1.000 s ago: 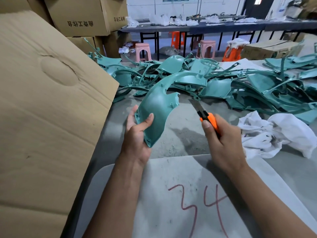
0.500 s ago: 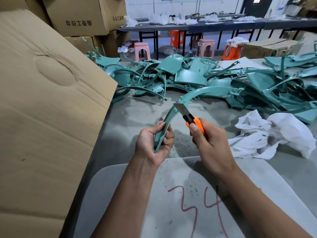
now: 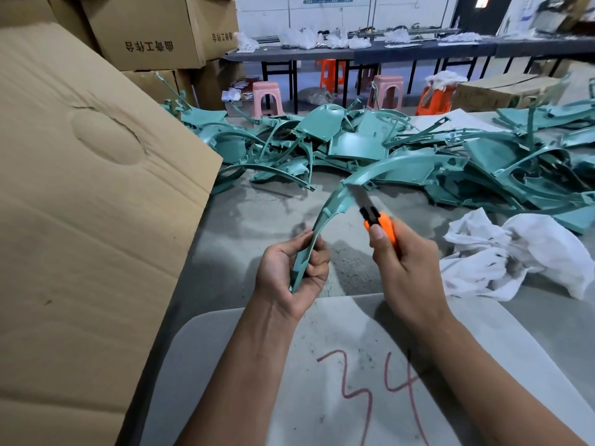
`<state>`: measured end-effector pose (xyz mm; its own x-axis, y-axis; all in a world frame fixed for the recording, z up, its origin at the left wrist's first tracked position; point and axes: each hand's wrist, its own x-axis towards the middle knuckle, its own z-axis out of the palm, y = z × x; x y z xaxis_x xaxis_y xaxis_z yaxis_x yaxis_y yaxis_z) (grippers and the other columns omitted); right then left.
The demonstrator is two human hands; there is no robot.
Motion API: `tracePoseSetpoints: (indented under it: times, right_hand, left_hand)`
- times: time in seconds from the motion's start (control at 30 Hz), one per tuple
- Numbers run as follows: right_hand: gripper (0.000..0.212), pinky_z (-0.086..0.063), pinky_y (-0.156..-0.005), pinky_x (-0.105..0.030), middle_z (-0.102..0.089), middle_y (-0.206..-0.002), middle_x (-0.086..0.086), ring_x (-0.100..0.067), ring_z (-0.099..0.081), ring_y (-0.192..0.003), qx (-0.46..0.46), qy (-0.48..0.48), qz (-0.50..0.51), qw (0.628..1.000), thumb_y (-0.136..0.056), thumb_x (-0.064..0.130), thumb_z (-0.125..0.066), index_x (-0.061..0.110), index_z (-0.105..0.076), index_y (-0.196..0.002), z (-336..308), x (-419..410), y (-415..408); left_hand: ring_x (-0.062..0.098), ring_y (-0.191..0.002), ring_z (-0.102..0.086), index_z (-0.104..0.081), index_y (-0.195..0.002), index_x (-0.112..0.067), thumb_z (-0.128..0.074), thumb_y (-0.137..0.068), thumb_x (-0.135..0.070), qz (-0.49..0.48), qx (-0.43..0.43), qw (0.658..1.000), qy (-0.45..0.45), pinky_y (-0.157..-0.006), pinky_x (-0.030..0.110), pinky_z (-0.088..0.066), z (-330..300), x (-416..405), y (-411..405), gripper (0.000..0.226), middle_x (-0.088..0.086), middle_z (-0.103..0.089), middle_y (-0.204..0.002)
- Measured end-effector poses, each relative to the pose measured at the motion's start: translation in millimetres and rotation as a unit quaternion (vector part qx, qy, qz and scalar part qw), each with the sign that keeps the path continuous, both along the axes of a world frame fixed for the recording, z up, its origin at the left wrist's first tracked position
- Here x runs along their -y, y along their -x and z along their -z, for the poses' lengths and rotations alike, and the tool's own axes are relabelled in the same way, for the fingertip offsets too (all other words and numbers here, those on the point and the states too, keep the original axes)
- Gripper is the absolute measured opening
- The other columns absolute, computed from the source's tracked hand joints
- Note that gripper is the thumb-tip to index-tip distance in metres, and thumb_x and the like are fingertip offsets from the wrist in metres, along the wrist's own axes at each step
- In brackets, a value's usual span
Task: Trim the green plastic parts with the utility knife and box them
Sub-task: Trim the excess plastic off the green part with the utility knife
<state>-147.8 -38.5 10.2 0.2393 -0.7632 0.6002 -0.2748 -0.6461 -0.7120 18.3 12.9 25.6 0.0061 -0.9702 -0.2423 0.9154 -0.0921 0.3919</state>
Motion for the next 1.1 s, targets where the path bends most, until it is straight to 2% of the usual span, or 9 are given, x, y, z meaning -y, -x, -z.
tracePoseSetpoints:
  times: [0.33,0.43,0.53,0.7,0.8,0.9,0.97,1.03,1.1]
  right_hand:
    - [0.043,-0.035,-0.044,-0.044,-0.042,-0.054,0.003,-0.019,-0.04,-0.047,-0.044,0.033,0.054,0.997,-0.107,0.048,-0.045,0.019,-0.043,-0.075,1.2,6.3,4.9]
    - [0.045,-0.035,-0.046,-0.044,-0.044,-0.058,-0.003,-0.022,-0.04,-0.05,-0.015,0.015,-0.036,0.999,-0.107,0.047,-0.047,0.015,-0.047,-0.075,0.5,10.2,12.3]
    - [0.047,-0.033,-0.048,-0.046,-0.041,-0.061,-0.003,-0.024,-0.037,-0.053,0.023,-0.017,-0.101,0.994,-0.107,0.049,-0.048,0.011,-0.05,-0.078,2.0,12.8,18.5]
    - [0.043,-0.04,-0.05,-0.05,-0.049,-0.059,-0.01,-0.03,-0.045,-0.053,0.001,-0.027,0.006,1.0,-0.104,0.05,-0.046,0.016,-0.051,-0.078,3.8,14.3,12.6]
    - [0.043,-0.039,-0.05,-0.049,-0.05,-0.061,-0.007,-0.027,-0.046,-0.053,-0.006,-0.019,-0.042,0.999,-0.105,0.048,-0.047,0.015,-0.052,-0.079,2.3,10.6,8.2]
    - [0.041,-0.038,-0.049,-0.047,-0.05,-0.06,-0.006,-0.028,-0.047,-0.052,-0.008,-0.03,-0.068,0.997,-0.105,0.048,-0.047,0.016,-0.053,-0.081,1.0,8.6,7.1]
    - [0.042,-0.037,-0.048,-0.043,-0.051,-0.058,-0.001,-0.022,-0.046,-0.049,-0.041,-0.02,-0.024,0.999,-0.106,0.049,-0.046,0.019,-0.052,-0.077,1.5,11.4,9.2]
    - [0.042,-0.034,-0.048,-0.038,-0.048,-0.055,0.002,-0.015,-0.04,-0.047,-0.062,-0.023,0.021,0.998,-0.107,0.047,-0.048,0.02,-0.049,-0.074,4.0,15.0,10.9]
    - [0.044,-0.033,-0.048,-0.037,-0.046,-0.054,0.001,-0.015,-0.038,-0.047,-0.068,-0.031,0.06,0.995,-0.107,0.049,-0.048,0.019,-0.047,-0.074,6.6,17.0,11.1]
  left_hand:
    - [0.01,-0.042,-0.047,-0.055,-0.107,-0.004,-0.053,-0.08,-0.003,-0.026,0.067,0.997,0.001,-0.034,0.017,-0.037,-0.5,1.1,-5.9,0.027,0.008,-0.051,-0.072]
    - [0.01,-0.045,-0.048,-0.056,-0.133,-0.006,-0.057,-0.083,-0.004,-0.066,0.156,0.985,-0.021,-0.037,0.019,-0.04,-0.2,1.2,-10.2,0.051,0.006,-0.053,-0.08]
    - [0.013,-0.046,-0.047,-0.055,-0.14,-0.016,-0.053,-0.091,0.0,-0.114,0.237,0.964,-0.042,-0.038,0.02,-0.035,1.8,1.0,-15.8,0.051,0.004,-0.06,-0.079]
    - [0.01,-0.036,-0.031,-0.053,-0.134,-0.008,-0.047,-0.085,-0.008,-0.032,0.225,0.973,0.033,-0.03,0.017,-0.027,-4.2,-3.4,-18.6,0.049,0.003,-0.045,-0.065]
    - [0.008,-0.032,-0.029,-0.062,-0.122,-0.02,-0.036,-0.102,-0.017,0.015,0.308,0.951,-0.003,-0.029,0.015,-0.022,-0.9,-2.3,-9.4,0.033,0.0,-0.041,-0.057]
    - [0.009,-0.035,-0.039,-0.064,-0.13,-0.037,-0.039,-0.109,-0.026,-0.019,0.459,0.887,-0.049,-0.032,0.018,-0.03,4.5,0.9,1.6,0.034,0.002,-0.055,-0.064]
    - [0.012,-0.062,-0.07,-0.06,-0.139,-0.036,-0.044,-0.108,-0.038,-0.069,0.549,0.833,-0.027,-0.054,0.033,-0.059,2.2,0.6,6.8,0.035,-0.007,-0.074,-0.087]
    - [0.006,-0.114,-0.063,-0.058,-0.139,-0.04,-0.044,-0.094,-0.072,-0.053,0.581,0.812,0.01,-0.101,0.051,-0.048,0.9,-1.3,7.1,0.057,-0.018,-0.068,-0.12]
    - [-0.005,-0.132,-0.049,-0.051,-0.143,-0.045,-0.045,-0.07,-0.096,-0.02,0.58,0.813,0.043,-0.115,0.041,-0.037,3.0,-3.8,4.8,0.089,-0.014,-0.053,-0.144]
